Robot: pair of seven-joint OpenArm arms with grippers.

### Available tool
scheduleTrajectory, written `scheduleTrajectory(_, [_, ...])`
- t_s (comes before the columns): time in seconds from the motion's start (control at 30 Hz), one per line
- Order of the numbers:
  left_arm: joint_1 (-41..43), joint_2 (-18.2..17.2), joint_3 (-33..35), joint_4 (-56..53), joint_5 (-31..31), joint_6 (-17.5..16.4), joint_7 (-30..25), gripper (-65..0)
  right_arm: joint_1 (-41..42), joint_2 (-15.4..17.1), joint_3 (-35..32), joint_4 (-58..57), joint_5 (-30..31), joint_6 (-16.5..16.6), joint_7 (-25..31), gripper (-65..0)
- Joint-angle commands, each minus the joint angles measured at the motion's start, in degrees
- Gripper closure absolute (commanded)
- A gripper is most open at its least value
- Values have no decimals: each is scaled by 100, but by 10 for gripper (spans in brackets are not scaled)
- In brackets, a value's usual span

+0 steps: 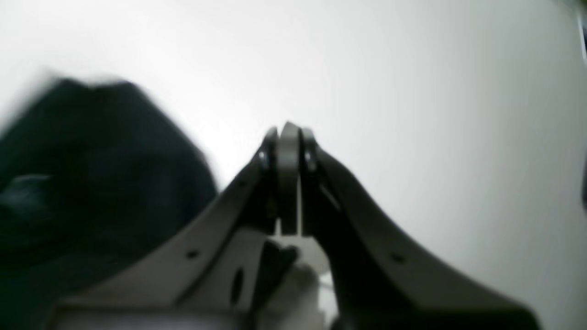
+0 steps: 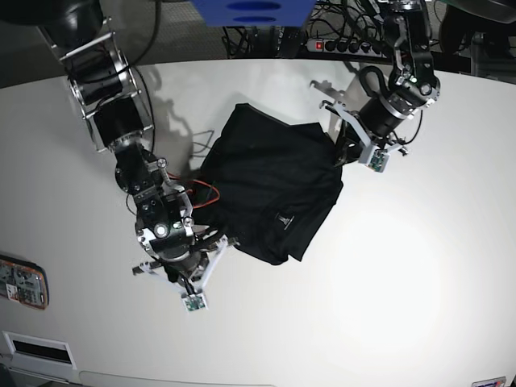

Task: Fold the T-shirt properly
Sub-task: 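Drag the folded shirt with both grippers to square it on the table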

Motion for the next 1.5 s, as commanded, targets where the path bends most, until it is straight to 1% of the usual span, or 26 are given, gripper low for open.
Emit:
scheduleTrajectory(0.0, [-40,6,8,-75,-95,-23,-115,0,73,14,5,-206,5,6,103,0])
scheduleTrajectory(0.13, [-321,129,8,-585,-95,-23,-123,0,73,5,-21,-1208,5,6,305,0])
scheduleTrajectory(0.23, [-444,121,-1,-831,-95,-23,-132,0,82,5,-276,-1762,5,6,428,0])
scheduleTrajectory(0.3, [-514,121,-1,-840,-95,-23,-132,0,64,5,-522,-1893,5,6,569,0])
scheduleTrajectory(0.37, [-567,103,-36,-849,-68,-23,-132,0,55,5,-786,-1841,-4,6,552,0])
scheduleTrajectory(0.43, [-725,-3,-36,-963,143,-23,-132,0,2,31,-997,-1603,-4,6,552,0])
scheduleTrajectory(0.57, [-1068,-117,-45,-1420,556,-23,-141,0,-885,260,-1067,-918,-4,6,552,0])
scheduleTrajectory(0.63, [-1147,-178,-53,-1587,688,-23,-141,0,-1281,286,-1059,-373,-4,6,534,0])
scheduleTrajectory(0.7, [-1288,-222,-53,-1710,741,-23,-150,0,-1492,453,-1059,-21,-4,6,358,0])
scheduleTrajectory(0.8, [-1402,-214,-53,-1737,741,-23,-150,0,-1852,533,-1059,709,-4,6,103,0])
scheduleTrajectory(0.87, [-1508,-222,-53,-1772,749,-23,-150,0,-2116,664,-1059,1140,-4,6,-37,0])
scheduleTrajectory(1.0, [-1763,-222,-45,-1886,749,-23,-150,0,-2529,682,-1059,1852,-4,6,-152,0])
scheduleTrajectory(1.13, [-2035,-222,-36,-2106,749,-23,-141,0,-3022,682,-1085,2318,-13,6,-266,0])
scheduleTrajectory(1.3, [-2281,-187,-1,-2308,749,-23,-132,0,-3444,682,-1103,2379,-13,6,-248,0])
scheduleTrajectory(1.47, [-2334,-152,-1,-2299,749,-23,-132,0,-3461,664,-1111,2397,-13,6,-248,0])
